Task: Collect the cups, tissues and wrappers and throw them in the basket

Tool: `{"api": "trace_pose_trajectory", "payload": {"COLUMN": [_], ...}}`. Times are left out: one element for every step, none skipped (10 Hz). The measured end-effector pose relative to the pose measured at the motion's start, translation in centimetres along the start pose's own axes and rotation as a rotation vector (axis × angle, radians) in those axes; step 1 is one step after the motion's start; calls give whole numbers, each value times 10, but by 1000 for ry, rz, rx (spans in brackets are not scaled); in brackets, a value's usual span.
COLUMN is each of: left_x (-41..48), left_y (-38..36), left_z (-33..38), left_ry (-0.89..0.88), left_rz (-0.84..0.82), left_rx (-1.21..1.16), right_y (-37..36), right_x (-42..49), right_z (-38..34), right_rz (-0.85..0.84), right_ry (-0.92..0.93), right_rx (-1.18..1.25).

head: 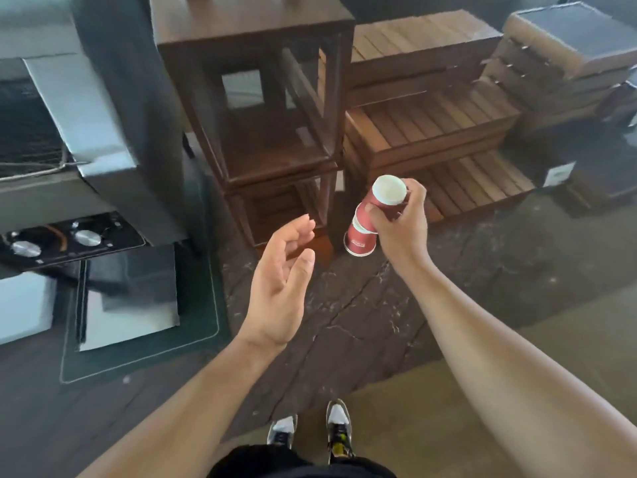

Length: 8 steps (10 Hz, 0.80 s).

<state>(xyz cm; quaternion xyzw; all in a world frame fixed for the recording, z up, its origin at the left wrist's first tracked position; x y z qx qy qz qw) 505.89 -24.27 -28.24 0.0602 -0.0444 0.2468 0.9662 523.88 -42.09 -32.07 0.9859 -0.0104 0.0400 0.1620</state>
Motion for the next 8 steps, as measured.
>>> {"api": "trace_pose_trajectory", "payload": {"left_x": [3, 4, 4, 5, 5, 7, 6, 6], "left_y": [-6, -8, -7, -6, -5, -3, 0, 5], "left_z": [-3, -8, -15, -20, -25, -30, -31, -29], "left_ry": [14, 18, 31, 48, 58, 73, 85, 72], "left_rz": [66, 113, 150, 179, 196, 213, 231, 265], "left_rx": [28, 50, 69, 86, 91, 113, 117, 84], "right_y": [-16, -29, -38, -44, -50, -56, -59, -57], "right_x": [16, 20, 20, 23, 22, 22, 20, 21], "right_z": [15, 33, 49, 66, 81, 94, 94, 88], "right_rz": [-76, -143, -197, -227, -258, -274, -286, -258], "right_ry": [-5, -16, -38, -58, -87, -82, -103, -76], "right_rx": [-64, -115, -151, -185, -232, -274, -295, -282]}}
Point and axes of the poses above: each hand's wrist, its own x-axis towards the middle knuckle, its own y-axis out of the back of the hand, z = x × y, the point moved 10 cm from there along x, towards the middle knuckle, and after that the axes turned 3 degrees about z, right-handed, at the moved point
